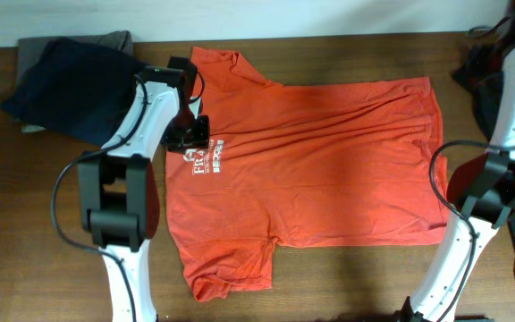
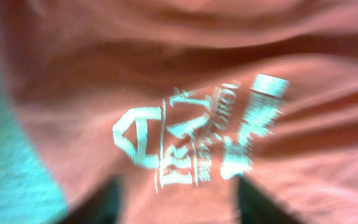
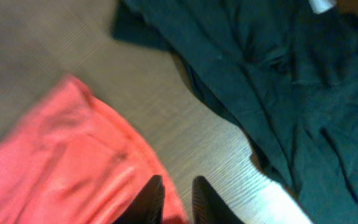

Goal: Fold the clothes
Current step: 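Move both grippers down to the shirt's bottom hem corners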

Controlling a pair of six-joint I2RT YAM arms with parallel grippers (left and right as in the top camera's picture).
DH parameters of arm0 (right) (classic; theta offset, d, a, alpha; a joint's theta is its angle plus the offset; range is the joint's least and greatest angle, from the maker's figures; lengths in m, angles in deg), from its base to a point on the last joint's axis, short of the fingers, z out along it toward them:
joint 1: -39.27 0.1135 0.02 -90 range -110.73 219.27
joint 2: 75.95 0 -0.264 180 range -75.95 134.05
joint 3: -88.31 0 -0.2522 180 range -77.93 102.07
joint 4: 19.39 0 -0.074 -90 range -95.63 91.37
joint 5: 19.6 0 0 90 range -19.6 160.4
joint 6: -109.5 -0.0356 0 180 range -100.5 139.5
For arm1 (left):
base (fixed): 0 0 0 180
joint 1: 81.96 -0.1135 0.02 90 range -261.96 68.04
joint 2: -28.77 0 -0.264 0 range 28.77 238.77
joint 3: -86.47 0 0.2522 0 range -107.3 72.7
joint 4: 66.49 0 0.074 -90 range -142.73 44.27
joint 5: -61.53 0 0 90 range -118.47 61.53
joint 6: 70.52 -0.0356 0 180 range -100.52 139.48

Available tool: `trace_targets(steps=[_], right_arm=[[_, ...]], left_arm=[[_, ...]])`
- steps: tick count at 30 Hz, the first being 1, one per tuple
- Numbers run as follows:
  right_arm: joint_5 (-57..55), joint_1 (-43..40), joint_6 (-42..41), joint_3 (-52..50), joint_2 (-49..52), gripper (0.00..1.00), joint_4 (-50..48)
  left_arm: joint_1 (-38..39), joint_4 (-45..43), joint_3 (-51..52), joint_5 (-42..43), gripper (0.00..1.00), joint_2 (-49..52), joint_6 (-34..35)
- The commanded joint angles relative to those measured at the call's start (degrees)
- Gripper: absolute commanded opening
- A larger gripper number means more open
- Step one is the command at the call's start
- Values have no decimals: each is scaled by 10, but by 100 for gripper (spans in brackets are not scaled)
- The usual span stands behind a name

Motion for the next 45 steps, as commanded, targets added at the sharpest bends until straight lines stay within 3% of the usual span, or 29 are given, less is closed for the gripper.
trace_targets(steps=[1,5,6,7,9,10,14,17,29,38,45], right_arm=[[57,3,-42,106,-17,27,62],[128,3,-37,219,-30,28,140],[168,3,-6,228,-44,61,139],[208,6,-10,228,-71,68,139],[239,7,-9,228,-105,93,140],[247,11,-9,227,-122,99,140],[247,28,1,201,-197,99,140],[245,41,14,137,-271,99,139],[244,48,56,-342,-636,99,139],[244,47,40,-643,-836,99,103],[246,47,27,-778,-853,99,57]], left_arm=[[7,16,-17,-6,99,-87,-1],[7,60,-17,-6,99,-144,9],[7,74,-17,-7,99,-160,17],[7,93,-17,-7,99,-184,26],[7,109,-17,-9,99,-212,28],[7,118,-17,-17,99,-226,35],[7,172,-17,-96,99,-283,83],[7,208,-17,-110,99,-322,93],[8,255,1,-108,99,-535,111],[7,217,224,25,99,-744,143],[7,203,404,81,95,-782,158]])
